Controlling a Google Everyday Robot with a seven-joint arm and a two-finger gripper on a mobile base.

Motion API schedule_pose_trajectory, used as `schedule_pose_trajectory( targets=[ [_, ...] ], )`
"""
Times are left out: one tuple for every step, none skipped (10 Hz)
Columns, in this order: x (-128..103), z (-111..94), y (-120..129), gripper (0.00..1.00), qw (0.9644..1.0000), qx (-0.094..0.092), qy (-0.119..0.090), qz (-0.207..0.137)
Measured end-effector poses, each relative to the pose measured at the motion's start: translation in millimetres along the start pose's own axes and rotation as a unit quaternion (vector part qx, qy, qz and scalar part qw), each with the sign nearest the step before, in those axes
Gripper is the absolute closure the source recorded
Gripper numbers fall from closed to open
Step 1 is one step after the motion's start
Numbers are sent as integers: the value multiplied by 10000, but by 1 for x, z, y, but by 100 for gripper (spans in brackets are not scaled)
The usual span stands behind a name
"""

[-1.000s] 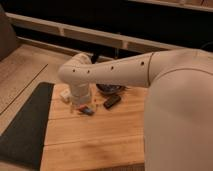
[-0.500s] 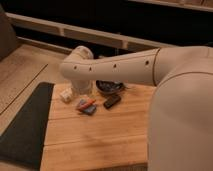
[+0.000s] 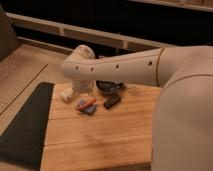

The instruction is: Place the bottle in the ceramic bowl

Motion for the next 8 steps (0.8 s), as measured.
schedule_pose_trajectory(
  targets=[
    [-12, -3, -1, 35, 9997, -51, -217, -134],
    [-28, -5, 8, 35, 9981, -161, -468, -380],
    [-44, 0, 21, 35, 9954, -297, -639, -649],
    [-53, 8, 31, 35, 9932, -400, -709, -836],
    [-64, 22, 48, 35, 9890, -591, -750, -1127],
    [-72, 39, 61, 35, 9856, -739, -709, -1348],
    [-76, 54, 71, 35, 9829, -856, -631, -1504],
    [-84, 75, 83, 35, 9793, -998, -518, -1683]
  ],
)
